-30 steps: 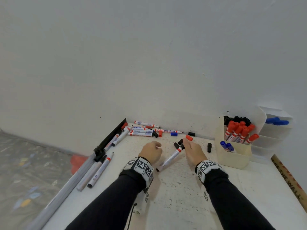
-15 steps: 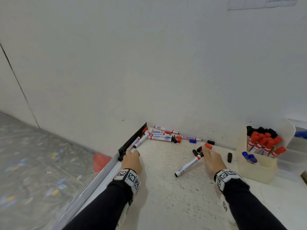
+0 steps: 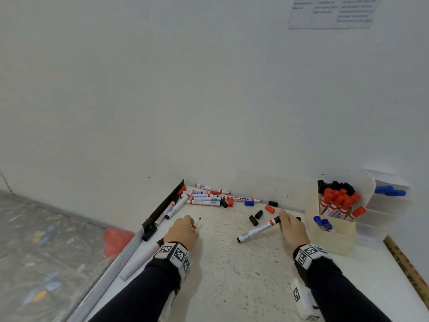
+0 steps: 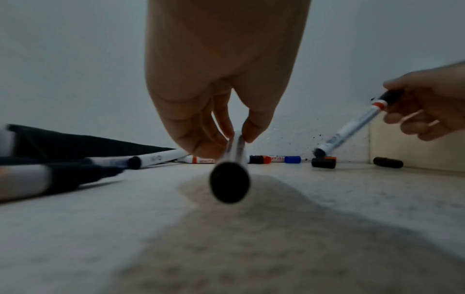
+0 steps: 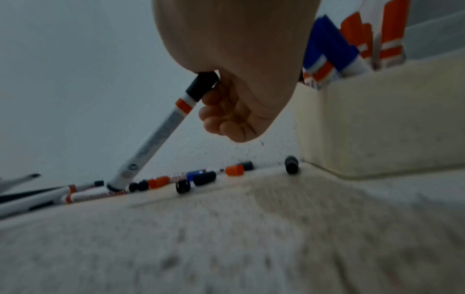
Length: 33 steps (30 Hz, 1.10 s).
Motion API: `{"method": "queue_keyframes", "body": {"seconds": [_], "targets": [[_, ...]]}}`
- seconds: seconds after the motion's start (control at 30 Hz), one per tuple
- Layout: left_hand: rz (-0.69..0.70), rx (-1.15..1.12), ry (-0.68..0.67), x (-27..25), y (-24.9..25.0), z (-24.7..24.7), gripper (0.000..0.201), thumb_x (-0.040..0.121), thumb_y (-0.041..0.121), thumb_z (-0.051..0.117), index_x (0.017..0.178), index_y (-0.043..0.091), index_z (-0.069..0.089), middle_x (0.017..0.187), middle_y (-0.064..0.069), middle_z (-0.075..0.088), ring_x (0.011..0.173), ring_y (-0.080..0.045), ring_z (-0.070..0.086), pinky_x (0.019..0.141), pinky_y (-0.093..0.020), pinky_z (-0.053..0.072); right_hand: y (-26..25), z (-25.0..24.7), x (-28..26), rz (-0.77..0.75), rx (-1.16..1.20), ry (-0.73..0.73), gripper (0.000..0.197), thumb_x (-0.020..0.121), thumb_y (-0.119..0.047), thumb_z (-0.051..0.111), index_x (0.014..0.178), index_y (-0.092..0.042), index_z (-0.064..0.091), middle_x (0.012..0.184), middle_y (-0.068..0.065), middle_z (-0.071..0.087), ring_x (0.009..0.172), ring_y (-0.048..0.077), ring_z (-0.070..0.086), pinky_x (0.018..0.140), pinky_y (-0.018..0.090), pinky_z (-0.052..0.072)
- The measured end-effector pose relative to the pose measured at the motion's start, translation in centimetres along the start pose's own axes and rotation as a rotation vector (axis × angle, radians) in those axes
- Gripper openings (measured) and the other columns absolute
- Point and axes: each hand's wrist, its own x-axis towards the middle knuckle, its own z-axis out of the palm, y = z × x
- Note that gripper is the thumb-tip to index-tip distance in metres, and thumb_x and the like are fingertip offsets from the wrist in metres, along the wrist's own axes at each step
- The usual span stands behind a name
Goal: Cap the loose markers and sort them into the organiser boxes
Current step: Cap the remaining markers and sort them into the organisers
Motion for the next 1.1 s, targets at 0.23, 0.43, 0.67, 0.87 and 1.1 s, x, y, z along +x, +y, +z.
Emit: {"method": "queue_keyframes", "body": {"seconds": [0.23, 0.43, 0.67, 0.87, 1.1], "targets": [[0.039, -0.298, -0.072, -0.1, 5.1, 1.8, 0.034, 0.092, 0.019, 0.052, 0.125, 0.012, 0.048, 0.118, -0.013, 0.060, 0.104, -0.024, 0.059, 0.089, -0.032, 0.050, -4.7, -4.1, 0.4, -0.215, 0.164, 0.132, 0.022, 0.098, -0.021, 0.041, 0.104, -0.005, 0.054, 0.072, 0.002, 0.061, 0.052, 0.008, 0.058, 0.053, 0.022, 0.049], [0.067, -0.386, -0.080, 0.0, 8.2, 3.9, 0.034, 0.093, 0.021, 0.052, 0.126, 0.014, 0.048, 0.115, -0.010, 0.062, 0.101, -0.022, 0.060, 0.090, -0.030, 0.047, -8.5, -11.7, 1.9, -0.378, -0.085, 0.447, 0.025, 0.099, -0.019, 0.037, 0.118, -0.009, 0.050, 0.093, 0.008, 0.063, 0.077, 0.020, 0.060, 0.061, 0.006, 0.046], [0.139, -0.404, -0.036, 0.9, 8.9, 4.6, 0.036, 0.094, 0.022, 0.050, 0.129, 0.017, 0.047, 0.120, -0.008, 0.061, 0.106, -0.021, 0.058, 0.093, -0.032, 0.046, -6.5, -15.8, 4.8, -0.312, -0.284, 0.540, 0.024, 0.098, -0.013, 0.037, 0.116, -0.001, 0.049, 0.102, 0.023, 0.061, 0.084, 0.030, 0.055, 0.071, 0.031, 0.039], [0.170, -0.387, -0.041, 1.6, 9.0, 4.9, 0.034, 0.094, 0.024, 0.049, 0.128, 0.018, 0.048, 0.117, -0.006, 0.062, 0.100, -0.018, 0.059, 0.087, -0.029, 0.048, -6.2, -14.9, 6.6, -0.314, -0.339, 0.500, 0.024, 0.099, -0.014, 0.035, 0.116, -0.003, 0.049, 0.099, 0.022, 0.060, 0.078, 0.024, 0.051, 0.067, 0.031, 0.038], [0.151, -0.414, -0.080, 1.6, 9.0, 5.7, 0.032, 0.094, 0.024, 0.050, 0.126, 0.018, 0.049, 0.115, -0.006, 0.063, 0.095, -0.015, 0.059, 0.087, -0.027, 0.048, -7.3, -15.1, 8.1, -0.360, -0.396, 0.548, 0.027, 0.099, -0.010, 0.033, 0.118, 0.000, 0.049, 0.104, 0.025, 0.058, 0.095, 0.035, 0.056, 0.073, 0.030, 0.038]]}}
